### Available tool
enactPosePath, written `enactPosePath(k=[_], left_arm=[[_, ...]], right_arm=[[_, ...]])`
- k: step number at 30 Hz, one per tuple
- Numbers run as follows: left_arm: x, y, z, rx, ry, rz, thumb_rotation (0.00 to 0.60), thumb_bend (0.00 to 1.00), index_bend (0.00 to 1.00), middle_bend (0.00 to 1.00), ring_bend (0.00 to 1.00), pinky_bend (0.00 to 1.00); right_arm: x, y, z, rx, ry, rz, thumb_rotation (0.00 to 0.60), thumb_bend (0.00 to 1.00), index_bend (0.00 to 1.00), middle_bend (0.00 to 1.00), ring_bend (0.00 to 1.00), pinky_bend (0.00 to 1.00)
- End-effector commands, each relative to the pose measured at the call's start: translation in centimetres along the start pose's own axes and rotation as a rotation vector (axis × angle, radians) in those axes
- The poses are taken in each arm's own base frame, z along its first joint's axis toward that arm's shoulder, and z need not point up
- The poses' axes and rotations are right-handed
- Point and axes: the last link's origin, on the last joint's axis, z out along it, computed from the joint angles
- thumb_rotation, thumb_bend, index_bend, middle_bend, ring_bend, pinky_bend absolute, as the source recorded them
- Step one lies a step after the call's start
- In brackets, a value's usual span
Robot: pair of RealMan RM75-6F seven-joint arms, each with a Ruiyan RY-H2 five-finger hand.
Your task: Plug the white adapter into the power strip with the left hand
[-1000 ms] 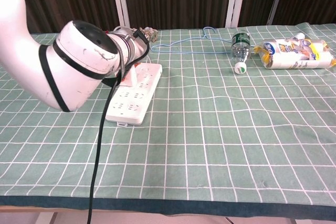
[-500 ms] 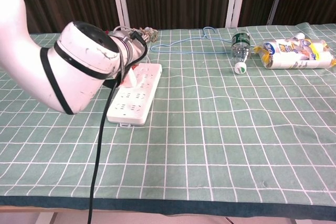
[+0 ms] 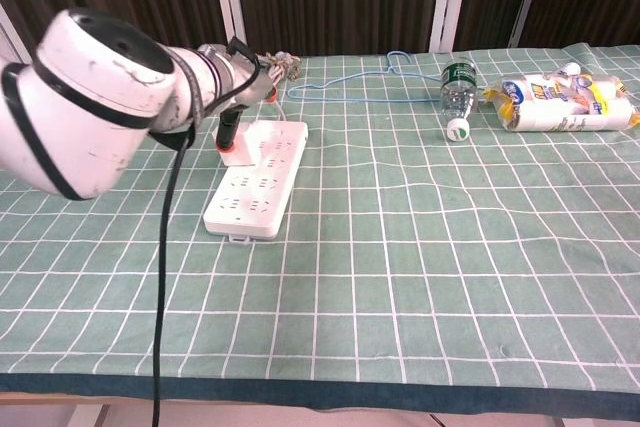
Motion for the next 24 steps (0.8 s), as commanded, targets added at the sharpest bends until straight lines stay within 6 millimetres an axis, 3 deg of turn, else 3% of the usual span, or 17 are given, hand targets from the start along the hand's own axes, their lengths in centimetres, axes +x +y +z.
enactPosePath(k=[1, 5, 9, 15, 24], left_arm=[[0.4, -2.9, -2.1, -0.055, 0.118, -0.161, 0.6, 0.31, 0.11, 0.13, 0.11, 0.2], [-0.7, -4.8, -3.8, -0.139, 0.218, -0.361, 0.6, 0.33, 0.27, 0.29, 0.24, 0.27], [-2.3, -5.8, -4.3, -0.191, 0.238, -0.486, 0.6, 0.37, 0.36, 0.35, 0.29, 0.32], [-4.3, -5.6, -4.6, -0.218, 0.231, -0.448, 0.6, 0.37, 0.36, 0.34, 0.29, 0.32], [-5.4, -4.4, -3.9, -0.213, 0.213, -0.415, 0.6, 0.37, 0.34, 0.3, 0.24, 0.3]], right_arm=[[0.0, -0.1, 0.1, 0.005, 0.0, -0.001, 0.6, 0.0, 0.0, 0.05, 0.0, 0.11], [-0.1, -0.5, 0.5, 0.02, -0.004, -0.002, 0.6, 0.0, 0.0, 0.05, 0.0, 0.11], [-0.2, -0.9, 0.8, 0.033, -0.008, -0.004, 0.6, 0.0, 0.0, 0.05, 0.0, 0.11], [-0.1, -1.3, 1.1, 0.042, -0.01, -0.007, 0.6, 0.0, 0.0, 0.05, 0.0, 0.11], [-0.1, -1.3, 1.0, 0.036, -0.013, -0.008, 0.6, 0.0, 0.0, 0.05, 0.0, 0.11]])
